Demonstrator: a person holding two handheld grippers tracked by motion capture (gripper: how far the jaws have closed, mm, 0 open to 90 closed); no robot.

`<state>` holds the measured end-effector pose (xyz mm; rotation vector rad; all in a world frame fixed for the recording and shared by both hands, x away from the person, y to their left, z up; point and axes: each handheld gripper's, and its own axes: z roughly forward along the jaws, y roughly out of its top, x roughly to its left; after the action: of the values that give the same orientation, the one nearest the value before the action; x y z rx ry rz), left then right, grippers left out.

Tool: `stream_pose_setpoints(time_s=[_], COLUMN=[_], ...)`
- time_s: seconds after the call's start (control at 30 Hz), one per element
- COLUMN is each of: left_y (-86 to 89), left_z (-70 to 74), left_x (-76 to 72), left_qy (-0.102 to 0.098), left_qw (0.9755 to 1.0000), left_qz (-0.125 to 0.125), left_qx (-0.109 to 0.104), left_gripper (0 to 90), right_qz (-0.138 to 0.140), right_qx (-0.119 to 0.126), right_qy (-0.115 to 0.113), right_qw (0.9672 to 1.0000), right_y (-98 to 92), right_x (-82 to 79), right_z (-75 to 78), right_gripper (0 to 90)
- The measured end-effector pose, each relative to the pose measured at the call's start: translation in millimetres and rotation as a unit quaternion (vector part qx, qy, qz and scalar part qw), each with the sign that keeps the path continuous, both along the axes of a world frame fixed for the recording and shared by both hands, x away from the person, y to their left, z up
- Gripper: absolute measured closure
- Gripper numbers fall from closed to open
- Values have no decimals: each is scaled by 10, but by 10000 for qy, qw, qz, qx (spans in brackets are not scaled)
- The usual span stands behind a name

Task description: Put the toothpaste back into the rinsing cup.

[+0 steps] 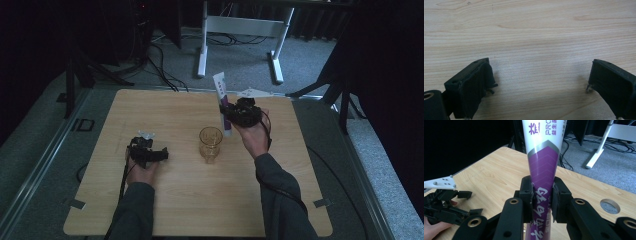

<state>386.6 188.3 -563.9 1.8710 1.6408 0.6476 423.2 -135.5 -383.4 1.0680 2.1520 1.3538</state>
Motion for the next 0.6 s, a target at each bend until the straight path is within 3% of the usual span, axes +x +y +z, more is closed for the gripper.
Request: stream_pose_setpoints(time_s=[0.6], left_y=[0], left_z=[0], left_x=[0], left_qy=[-1], left_qw=[10000], left_qz=[1], left_qx=[-1], left_gripper=[42], right_qz=[113], right_qx=[-46], right_qy=[-40], right_qw=[9999], right_y=[156], right_x=[-1], right_z=[-58], right_gripper=[742])
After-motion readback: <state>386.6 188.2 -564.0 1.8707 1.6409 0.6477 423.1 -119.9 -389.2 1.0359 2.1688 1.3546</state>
